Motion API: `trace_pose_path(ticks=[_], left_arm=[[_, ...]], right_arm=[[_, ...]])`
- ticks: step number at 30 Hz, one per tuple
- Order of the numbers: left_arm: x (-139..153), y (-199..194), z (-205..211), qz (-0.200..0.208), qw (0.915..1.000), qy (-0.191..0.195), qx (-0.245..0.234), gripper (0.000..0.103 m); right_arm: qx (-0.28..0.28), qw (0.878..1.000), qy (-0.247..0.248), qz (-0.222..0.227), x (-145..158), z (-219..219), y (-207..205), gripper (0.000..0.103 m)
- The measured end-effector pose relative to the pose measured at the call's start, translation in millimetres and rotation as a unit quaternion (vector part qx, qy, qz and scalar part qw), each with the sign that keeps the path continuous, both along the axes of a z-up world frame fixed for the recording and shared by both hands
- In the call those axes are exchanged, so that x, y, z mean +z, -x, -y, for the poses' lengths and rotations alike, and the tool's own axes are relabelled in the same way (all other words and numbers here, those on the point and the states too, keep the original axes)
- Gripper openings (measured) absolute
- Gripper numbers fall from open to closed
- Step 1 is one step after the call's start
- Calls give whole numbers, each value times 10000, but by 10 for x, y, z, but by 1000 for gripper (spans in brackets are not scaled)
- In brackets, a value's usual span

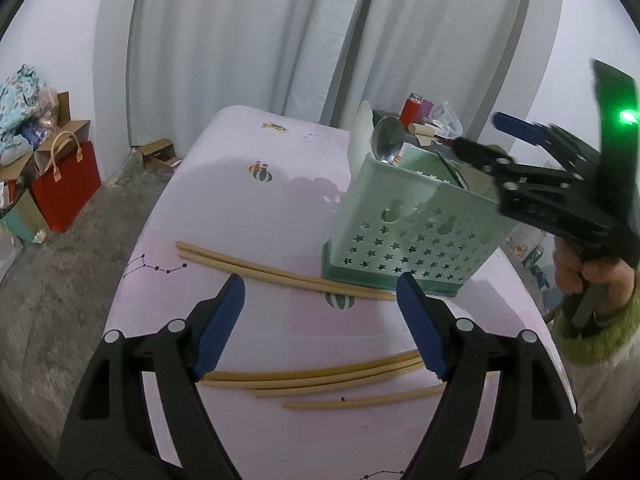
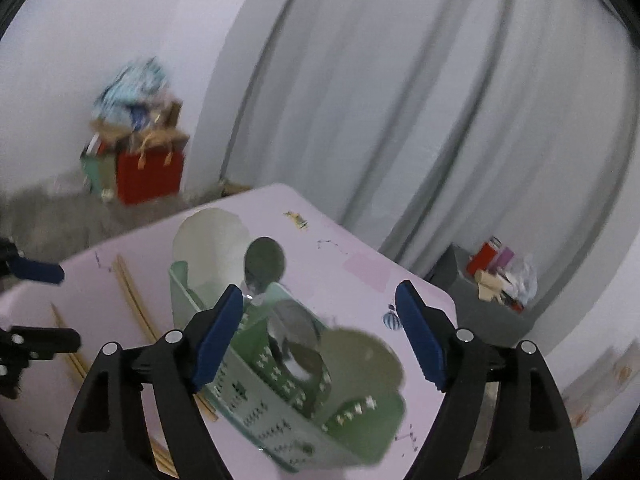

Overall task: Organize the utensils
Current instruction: 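Lower the ceramic spoon into the holder and open the right gripper, then withdraw the open right gripper up and away from the holder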

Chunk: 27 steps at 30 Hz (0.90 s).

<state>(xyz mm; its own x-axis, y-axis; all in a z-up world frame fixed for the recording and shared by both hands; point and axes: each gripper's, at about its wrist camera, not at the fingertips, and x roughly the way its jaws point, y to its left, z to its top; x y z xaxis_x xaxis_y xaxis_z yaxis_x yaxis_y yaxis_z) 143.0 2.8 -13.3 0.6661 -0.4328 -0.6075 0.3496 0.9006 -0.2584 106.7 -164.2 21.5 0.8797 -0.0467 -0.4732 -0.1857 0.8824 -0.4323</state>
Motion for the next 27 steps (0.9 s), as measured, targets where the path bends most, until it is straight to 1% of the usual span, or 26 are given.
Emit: trace_pose_path(ticks=[4,8,9,11,14,15,16,18,21,27], left_arm=[[-10,-13,-64,-47,9999,113,21,74],[-20,-26,-103,-53,9999,118,44,74],[-23,-31,-112,-61,9999,126,53,74],[-28,-45,-133,-64,9999,145,69,74],[-29,-51,-148,-66,9998,171,76,74],[-30,-51,-149,-66,9998,173,73,74],[-33,-48,-149,-64,9998,171,71,74],[-37,-45,-149,-67,9998,177,68,74],[-40,-49,-136,-76,9998,172,60,74],[-34,-38,-133,-51,9999,149,65,74]], right_arm=[[168,9979,435,-453,-93,-106,-260,77],[177,9957,593,-693,-117,-85,-347,76],[155,9954,580,-747,-110,-55,-353,71],[55,9952,538,-818,-108,9,-360,64],[-140,9953,171,-939,-56,191,-347,55],[-314,9949,8,-955,-22,274,-334,51],[-421,9946,-76,-944,-8,333,-319,49],[-664,9923,-421,-953,45,473,-274,46],[-921,9879,-779,-974,73,627,-212,42],[-1367,9817,-1001,-866,28,801,-102,39]])
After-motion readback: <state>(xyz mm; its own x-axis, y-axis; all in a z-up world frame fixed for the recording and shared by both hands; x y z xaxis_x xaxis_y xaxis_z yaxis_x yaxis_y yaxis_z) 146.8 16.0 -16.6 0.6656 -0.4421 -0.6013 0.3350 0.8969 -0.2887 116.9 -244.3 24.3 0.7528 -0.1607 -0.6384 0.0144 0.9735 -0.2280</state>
